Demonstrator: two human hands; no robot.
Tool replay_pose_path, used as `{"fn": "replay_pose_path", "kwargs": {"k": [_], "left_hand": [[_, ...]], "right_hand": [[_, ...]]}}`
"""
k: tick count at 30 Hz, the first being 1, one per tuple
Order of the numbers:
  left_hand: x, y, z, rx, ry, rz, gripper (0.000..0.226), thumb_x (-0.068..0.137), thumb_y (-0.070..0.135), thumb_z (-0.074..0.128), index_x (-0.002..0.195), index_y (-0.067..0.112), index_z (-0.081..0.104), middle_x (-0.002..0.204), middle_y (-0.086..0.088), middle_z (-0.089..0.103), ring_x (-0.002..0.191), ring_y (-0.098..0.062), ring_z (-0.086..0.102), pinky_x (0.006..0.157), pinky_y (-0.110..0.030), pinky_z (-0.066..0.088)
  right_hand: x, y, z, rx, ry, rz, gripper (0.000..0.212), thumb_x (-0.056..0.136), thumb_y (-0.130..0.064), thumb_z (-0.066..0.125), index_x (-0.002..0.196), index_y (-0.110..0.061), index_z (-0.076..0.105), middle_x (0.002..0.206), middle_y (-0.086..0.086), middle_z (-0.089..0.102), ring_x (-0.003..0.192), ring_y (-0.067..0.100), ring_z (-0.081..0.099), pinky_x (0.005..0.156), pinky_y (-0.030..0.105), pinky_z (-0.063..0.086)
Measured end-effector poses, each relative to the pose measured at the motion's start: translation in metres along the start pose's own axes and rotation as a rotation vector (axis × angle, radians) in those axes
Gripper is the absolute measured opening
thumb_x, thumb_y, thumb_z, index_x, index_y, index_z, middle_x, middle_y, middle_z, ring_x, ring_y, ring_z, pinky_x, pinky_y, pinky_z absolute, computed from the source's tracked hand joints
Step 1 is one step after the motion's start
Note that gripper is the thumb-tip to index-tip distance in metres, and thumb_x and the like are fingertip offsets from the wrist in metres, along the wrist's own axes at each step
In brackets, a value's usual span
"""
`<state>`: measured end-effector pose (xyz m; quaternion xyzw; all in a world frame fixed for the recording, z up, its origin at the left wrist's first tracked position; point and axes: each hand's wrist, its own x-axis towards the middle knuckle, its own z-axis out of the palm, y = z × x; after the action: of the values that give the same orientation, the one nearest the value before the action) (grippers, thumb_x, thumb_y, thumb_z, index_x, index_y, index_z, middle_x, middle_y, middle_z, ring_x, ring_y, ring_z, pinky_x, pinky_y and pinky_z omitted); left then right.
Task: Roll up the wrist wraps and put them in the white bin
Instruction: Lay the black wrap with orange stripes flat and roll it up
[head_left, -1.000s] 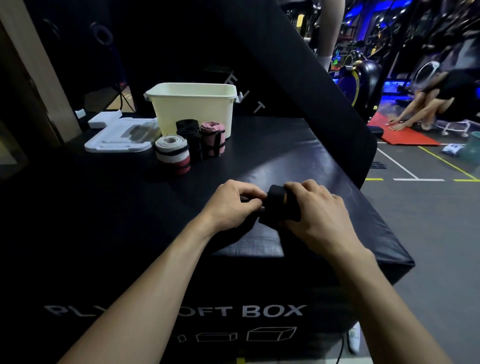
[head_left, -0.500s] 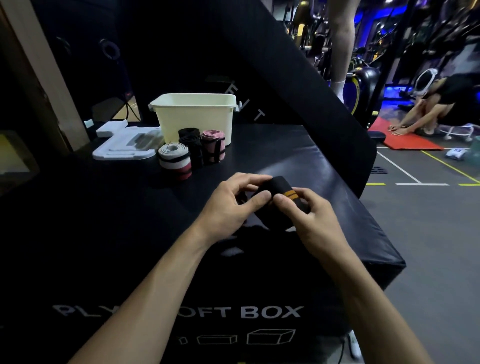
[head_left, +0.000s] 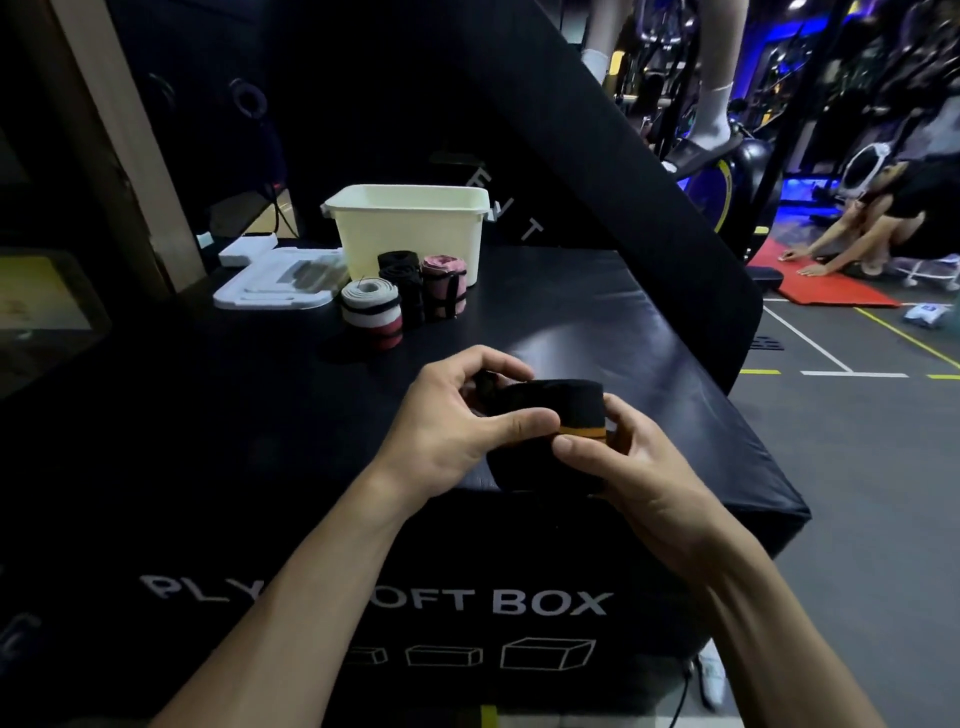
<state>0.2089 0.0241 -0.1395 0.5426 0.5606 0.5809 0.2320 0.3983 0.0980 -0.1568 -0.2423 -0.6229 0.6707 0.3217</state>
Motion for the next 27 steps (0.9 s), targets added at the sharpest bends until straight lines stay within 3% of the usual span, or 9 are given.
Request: {"fn": "replay_pose_path", "kwargs": {"k": [4,7,9,12,16,20,24,27], "left_hand": [[0.004,-0.005,0.004,-0.029,0.042,0.002,0.047,0.059,0.047,0.095,0.086,0.018,0.07,0.075,0.003,0.069,0.07,-0.015,0.063,0.073,-0.031,0.054],[0.008,-0.005,0.005,-0.177,-0.059,-0.016,0.036,0.068,0.035,0.09,0.081,0.013,0.065,0.07,0.008,0.06,0.067,-0.007,0.056,0.067,-0.022,0.048],[0.011,-0.004,0.003,-0.332,-0.136,-0.044,0.024,0.072,0.025,0.084,0.084,0.014,0.066,0.072,0.008,0.062,0.069,-0.006,0.061,0.068,-0.021,0.052],[0.014,-0.005,-0.002,-0.419,-0.153,-0.048,0.02,0.073,0.018,0.081,0.086,0.012,0.067,0.073,0.004,0.065,0.071,-0.009,0.066,0.068,-0.021,0.056],[0.019,-0.006,-0.003,-0.359,-0.06,0.03,0.022,0.068,0.024,0.082,0.081,0.015,0.068,0.07,0.01,0.065,0.068,-0.004,0.061,0.068,-0.017,0.052],[0.021,-0.01,-0.001,-0.378,-0.053,0.032,0.025,0.065,0.04,0.086,0.075,0.025,0.069,0.071,0.009,0.063,0.069,-0.004,0.059,0.067,-0.016,0.05],[0.016,-0.018,0.004,-0.442,-0.142,-0.058,0.047,0.064,0.056,0.089,0.093,0.022,0.073,0.091,-0.002,0.072,0.089,-0.014,0.069,0.082,-0.024,0.054],[0.012,-0.014,0.005,-0.457,-0.127,-0.1,0.059,0.069,0.052,0.084,0.106,0.008,0.071,0.098,-0.005,0.075,0.095,-0.019,0.072,0.083,-0.029,0.056]], "right_hand": [[0.006,0.003,0.003,0.01,0.038,-0.026,0.046,0.083,-0.019,0.071,0.126,-0.008,0.061,0.116,0.027,0.07,0.112,0.047,0.066,0.099,0.06,0.05],[0.01,0.004,0.005,0.044,0.06,-0.026,0.05,0.078,-0.023,0.068,0.124,-0.005,0.062,0.116,0.025,0.069,0.118,0.049,0.06,0.099,0.058,0.05],[0.014,0.002,0.005,0.08,0.058,-0.037,0.056,0.075,-0.027,0.066,0.125,-0.002,0.062,0.121,0.027,0.068,0.121,0.05,0.059,0.103,0.059,0.047],[0.016,-0.001,0.007,0.155,0.014,-0.062,0.055,0.079,-0.021,0.06,0.128,0.004,0.06,0.127,0.037,0.061,0.121,0.051,0.058,0.096,0.046,0.054],[0.015,-0.006,0.012,0.204,-0.077,-0.059,0.046,0.083,-0.02,0.053,0.124,-0.002,0.066,0.119,0.03,0.068,0.102,0.031,0.069,0.082,0.035,0.058],[0.013,-0.008,0.016,0.26,-0.107,-0.06,0.047,0.077,-0.024,0.059,0.119,-0.006,0.07,0.112,0.02,0.073,0.1,0.028,0.071,0.082,0.033,0.06],[0.01,-0.009,0.016,0.362,-0.144,-0.009,0.061,0.066,-0.029,0.076,0.119,0.0,0.07,0.111,0.022,0.072,0.097,0.03,0.07,0.086,0.034,0.059],[0.006,-0.013,0.018,0.348,-0.105,-0.022,0.042,0.083,-0.026,0.058,0.113,0.0,0.071,0.103,0.021,0.073,0.091,0.029,0.07,0.081,0.03,0.058]]}}
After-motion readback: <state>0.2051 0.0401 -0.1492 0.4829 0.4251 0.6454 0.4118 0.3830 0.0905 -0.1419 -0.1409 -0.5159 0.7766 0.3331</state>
